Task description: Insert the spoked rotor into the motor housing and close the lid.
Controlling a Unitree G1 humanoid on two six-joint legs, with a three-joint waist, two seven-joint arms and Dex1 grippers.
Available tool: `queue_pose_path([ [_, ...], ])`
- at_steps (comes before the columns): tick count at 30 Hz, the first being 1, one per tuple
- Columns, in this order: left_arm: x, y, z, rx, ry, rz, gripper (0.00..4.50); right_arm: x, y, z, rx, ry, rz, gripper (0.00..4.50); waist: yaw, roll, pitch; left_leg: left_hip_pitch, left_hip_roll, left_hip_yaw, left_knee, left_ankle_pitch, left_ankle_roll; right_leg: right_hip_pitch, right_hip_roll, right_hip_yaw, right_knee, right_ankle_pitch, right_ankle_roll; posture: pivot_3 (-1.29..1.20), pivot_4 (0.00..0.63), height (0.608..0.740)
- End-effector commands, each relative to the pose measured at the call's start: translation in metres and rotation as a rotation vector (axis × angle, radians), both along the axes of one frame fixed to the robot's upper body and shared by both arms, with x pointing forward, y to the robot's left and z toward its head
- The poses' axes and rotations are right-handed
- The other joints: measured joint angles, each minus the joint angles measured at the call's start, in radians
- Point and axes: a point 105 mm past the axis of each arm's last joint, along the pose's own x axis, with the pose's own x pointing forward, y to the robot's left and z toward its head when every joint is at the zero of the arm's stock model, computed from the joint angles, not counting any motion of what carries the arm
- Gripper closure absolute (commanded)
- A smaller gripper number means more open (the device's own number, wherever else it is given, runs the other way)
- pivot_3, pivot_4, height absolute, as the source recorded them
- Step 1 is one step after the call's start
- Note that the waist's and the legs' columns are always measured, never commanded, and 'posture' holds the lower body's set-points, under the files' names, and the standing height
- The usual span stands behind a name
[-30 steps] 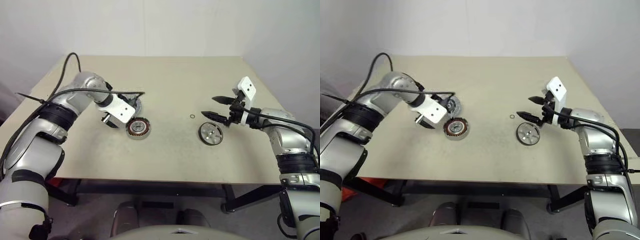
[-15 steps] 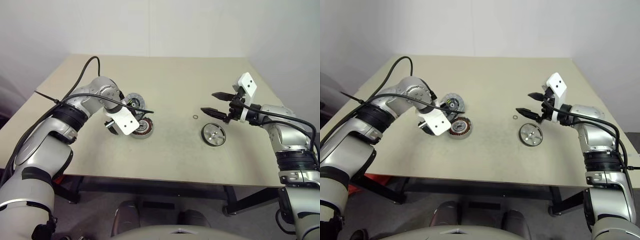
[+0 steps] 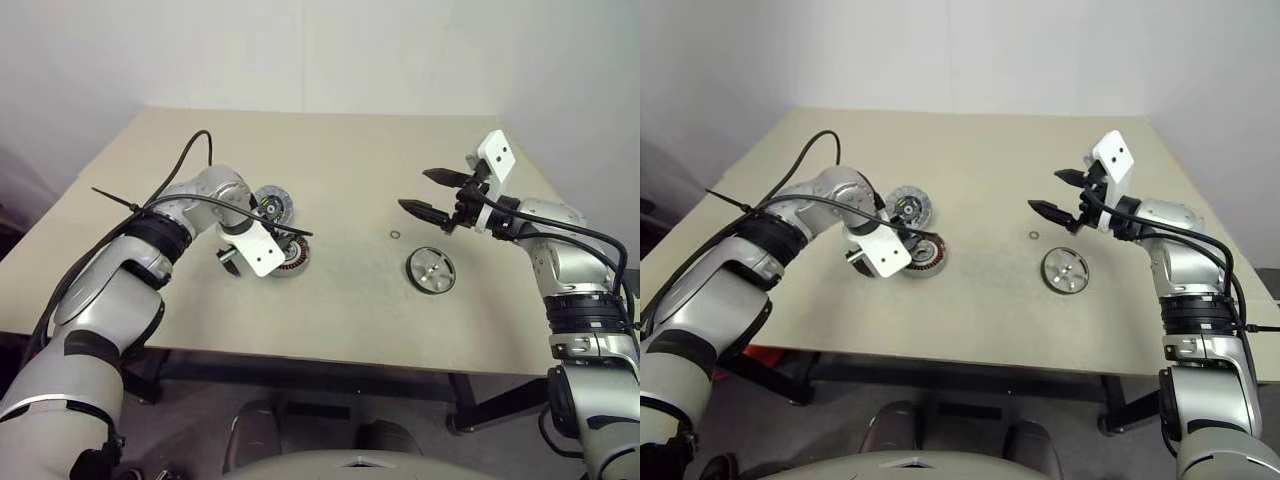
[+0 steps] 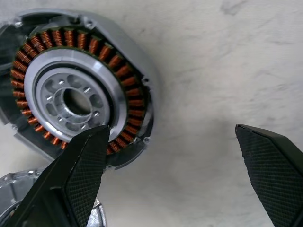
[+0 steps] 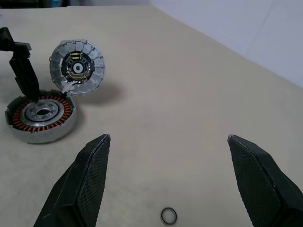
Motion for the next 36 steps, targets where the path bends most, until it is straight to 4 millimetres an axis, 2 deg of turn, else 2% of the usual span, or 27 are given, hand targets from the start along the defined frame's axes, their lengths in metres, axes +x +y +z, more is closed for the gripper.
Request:
queue_pose_path([
  [1,0.006,-0.001,0.008,0.009,-0.035,-0.005,0.0,0.002,-0.002,0.023,0.026,-0.083,-0.003,0.01,0.0,0.0,0.0,0.0,0.0,0.0,0.0,0.0,0.0,0.0,0.0,0.0,0.0,0.0,0.0,0.0,0.0,0.74],
  [16,0.012,-0.027,0.017,-0.052,-0.062,-0.047,0.0,0.001,-0.003,0.021,0.028,-0.08,-0.006,0.01,0.002,0.0,0.0,0.0,0.0,0.0,0.0,0.0,0.0,0.0,-0.001,0.0,0.0,0.0,0.0,0.0,0.0,0.74],
  [36,0.009,-0.024,0.003,-0.016,-0.037,-0.062,0.0,0.003,-0.005,0.021,0.046,-0.098,-0.04,0.01,0.001,0.0,0.0,0.0,-0.001,0.0,0.0,0.0,0.0,0.0,-0.001,0.0,0.0,0.0,0.0,0.0,0.0,0.74],
])
